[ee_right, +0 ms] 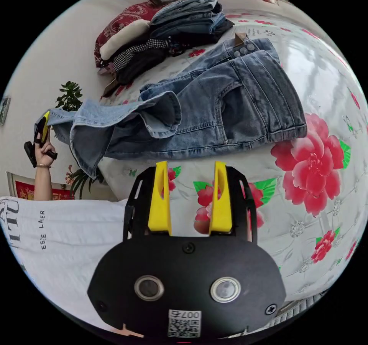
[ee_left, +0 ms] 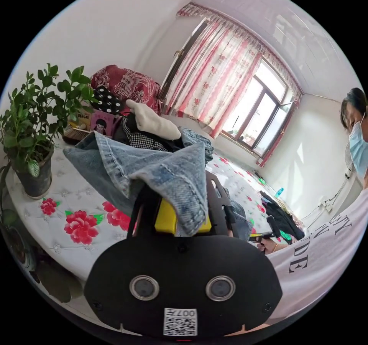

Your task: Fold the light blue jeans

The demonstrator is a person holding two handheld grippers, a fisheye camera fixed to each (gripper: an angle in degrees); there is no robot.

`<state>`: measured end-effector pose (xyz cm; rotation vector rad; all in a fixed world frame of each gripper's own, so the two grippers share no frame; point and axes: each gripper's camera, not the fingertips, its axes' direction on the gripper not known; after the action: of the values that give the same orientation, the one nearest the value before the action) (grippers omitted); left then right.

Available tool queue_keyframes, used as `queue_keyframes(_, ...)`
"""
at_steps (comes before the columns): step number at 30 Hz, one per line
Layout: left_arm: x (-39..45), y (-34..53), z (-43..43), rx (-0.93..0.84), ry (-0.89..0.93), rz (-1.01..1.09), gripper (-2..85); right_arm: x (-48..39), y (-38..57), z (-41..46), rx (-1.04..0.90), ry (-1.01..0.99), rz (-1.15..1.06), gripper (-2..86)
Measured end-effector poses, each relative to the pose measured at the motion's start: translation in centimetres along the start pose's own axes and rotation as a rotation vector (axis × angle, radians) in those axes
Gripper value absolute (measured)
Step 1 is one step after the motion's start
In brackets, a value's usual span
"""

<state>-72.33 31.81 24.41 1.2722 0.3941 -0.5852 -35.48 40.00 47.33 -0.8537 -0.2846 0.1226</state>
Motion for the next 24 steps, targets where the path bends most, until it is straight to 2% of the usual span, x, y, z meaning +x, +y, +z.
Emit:
queue_keyframes(6,2.1,-0.1,2.6,-0.075,-0.049,-0.011,-0.2,-2.6,-3.0,1.7,-0.046,0.307,-0.171,12.2)
queue_keyframes(8,2.8,-0.9,3.0,-0.073,-0.072,-0.006,-0.3,-2.1,-4.0,2.1,-0.057,0.473,-0.173,11.8)
queue_keyframes(9,3.2,-1.6,3.2,-0.064,-0.087,-0.007,-0.3,-1.8,-4.2,1.7,-0.031,0.504,-0.15,11.6)
queue_keyframes(11,3.8,-2.4,3.4,-0.05,-0.127,-0.014,-0.3,-0.5,-3.8,-2.3,0.214,0.579,-0.007,11.5)
queue_keyframes(12,4.1,-2.8,3.5,-0.044,-0.164,-0.016,-0.2,-0.1,-3.6,-3.3,0.268,0.59,0.024,11.6)
queue_keyframes(13,4.2,-2.9,3.7,-0.044,-0.185,-0.014,-0.2,0.9,-3.4,-4.7,0.33,0.566,0.055,11.7)
queue_keyframes(15,3.8,-2.8,4.6,-0.063,-0.271,-0.051,-0.2,3.1,-3.9,-4.8,0.263,0.503,0.05,11.8)
queue_keyframes(17,2.9,-2.4,5.7,-0.092,-0.309,-0.1,-0.1,6.6,-4.8,-2.1,0.025,0.402,0.049,10.1)
queue_keyframes(19,2.2,-2.1,7.1,-0.129,-0.338,-0.117,-0.1,8.4,-4.6,-0.5,-0.077,0.29,0.061,7.5)
queue_keyframes(22,2.0,-3.1,10.6,-0.246,-0.398,-0.055,-0.1,10.4,-4.6,-1.6,-0.09,0.233,0.1,2.1)
queue_keyframes(24,1.8,-6.5,13.3,-0.286,-0.333,-0.035,-0.2,11.9,-5.4,-4.1,-0.054,0.098,0.124,0.9)
